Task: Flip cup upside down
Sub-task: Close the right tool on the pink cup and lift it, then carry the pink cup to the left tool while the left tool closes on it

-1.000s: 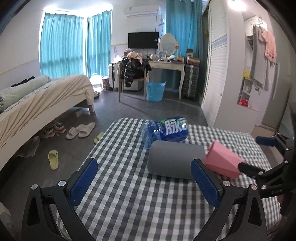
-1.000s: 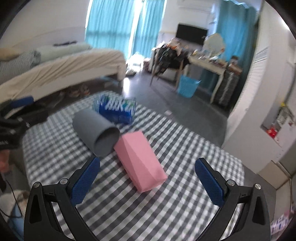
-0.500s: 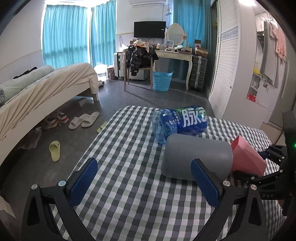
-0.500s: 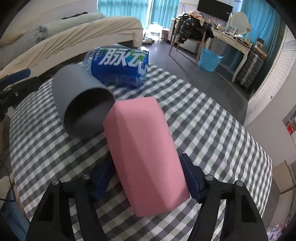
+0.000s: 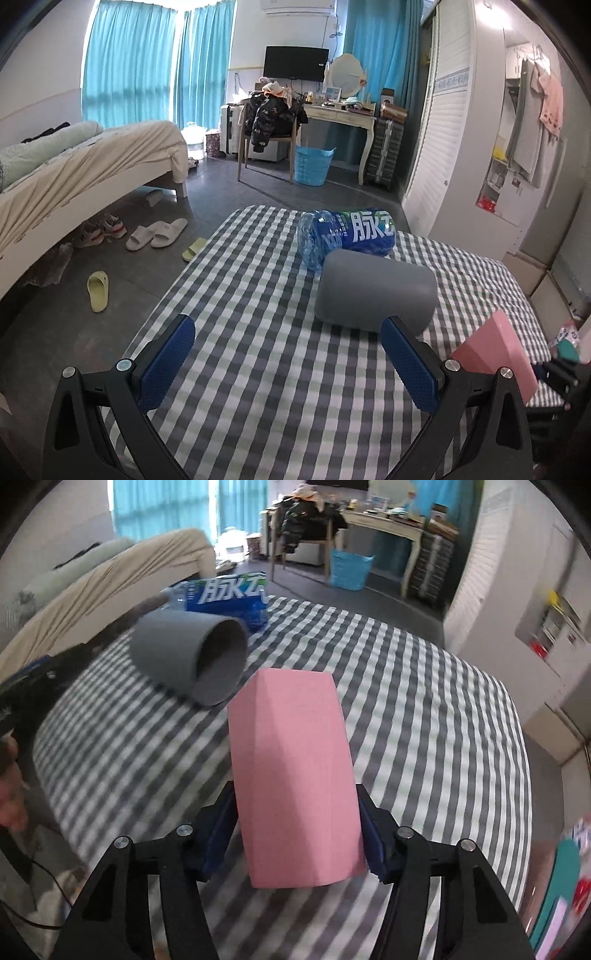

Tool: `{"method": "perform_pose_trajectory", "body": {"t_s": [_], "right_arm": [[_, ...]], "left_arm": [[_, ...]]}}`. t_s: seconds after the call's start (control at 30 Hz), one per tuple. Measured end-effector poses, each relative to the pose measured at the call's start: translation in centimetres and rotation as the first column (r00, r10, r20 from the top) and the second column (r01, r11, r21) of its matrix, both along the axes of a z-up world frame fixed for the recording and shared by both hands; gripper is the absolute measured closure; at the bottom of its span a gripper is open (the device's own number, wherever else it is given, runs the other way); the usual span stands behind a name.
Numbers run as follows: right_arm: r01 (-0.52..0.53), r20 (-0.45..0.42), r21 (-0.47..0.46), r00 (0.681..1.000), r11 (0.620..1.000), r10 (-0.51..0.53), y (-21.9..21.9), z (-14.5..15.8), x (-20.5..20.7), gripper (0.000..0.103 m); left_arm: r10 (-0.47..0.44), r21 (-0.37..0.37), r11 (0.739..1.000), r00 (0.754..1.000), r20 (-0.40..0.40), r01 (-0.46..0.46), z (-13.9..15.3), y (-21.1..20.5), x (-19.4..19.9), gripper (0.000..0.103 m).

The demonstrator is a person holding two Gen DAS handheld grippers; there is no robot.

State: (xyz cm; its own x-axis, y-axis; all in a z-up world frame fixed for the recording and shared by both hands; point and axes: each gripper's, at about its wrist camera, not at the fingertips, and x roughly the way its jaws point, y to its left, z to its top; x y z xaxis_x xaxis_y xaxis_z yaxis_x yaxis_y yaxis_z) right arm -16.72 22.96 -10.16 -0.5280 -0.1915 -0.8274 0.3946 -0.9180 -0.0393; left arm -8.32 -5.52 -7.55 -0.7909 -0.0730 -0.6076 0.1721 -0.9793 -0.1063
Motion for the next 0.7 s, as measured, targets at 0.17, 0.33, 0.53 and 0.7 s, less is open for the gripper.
{"method": "perform_pose_trajectory", "body": {"t_s": [0.17, 0.33, 0.53, 0.7], "right_arm": [[0.101, 0.011, -0.061, 0.995, 0.993, -0.101, -1.2, 0.4, 3.5, 0.043], [0.204, 0.049, -0.123, 0.979, 0.971, -0.199, -2.4, 0.0, 5.0, 0.043], [0.231, 0.007, -0.081, 0.973, 0.969, -0.231, -4.7, -1.2, 5.8, 0.043], [0.2, -0.016, -0.089, 0.979, 0.976, -0.202, -4.8, -1.3, 6.7, 0.035]], "left_arm": [[-0.018, 0.022, 1.0, 1.0, -0.005, 0.019, 0.1, -0.9, 2.2, 0.0], [-0.034, 0.01, 0.999, 0.999, -0.024, 0.034, 0.6, -1.8, 3.9, 0.0], [-0.001, -0.001, 1.0, 0.999, -0.043, 0.001, 1.0, -3.2, 5.3, 0.0], [0.024, -0.017, 1.0, 0.999, -0.038, -0.025, 1.1, -3.4, 5.8, 0.0]]}}
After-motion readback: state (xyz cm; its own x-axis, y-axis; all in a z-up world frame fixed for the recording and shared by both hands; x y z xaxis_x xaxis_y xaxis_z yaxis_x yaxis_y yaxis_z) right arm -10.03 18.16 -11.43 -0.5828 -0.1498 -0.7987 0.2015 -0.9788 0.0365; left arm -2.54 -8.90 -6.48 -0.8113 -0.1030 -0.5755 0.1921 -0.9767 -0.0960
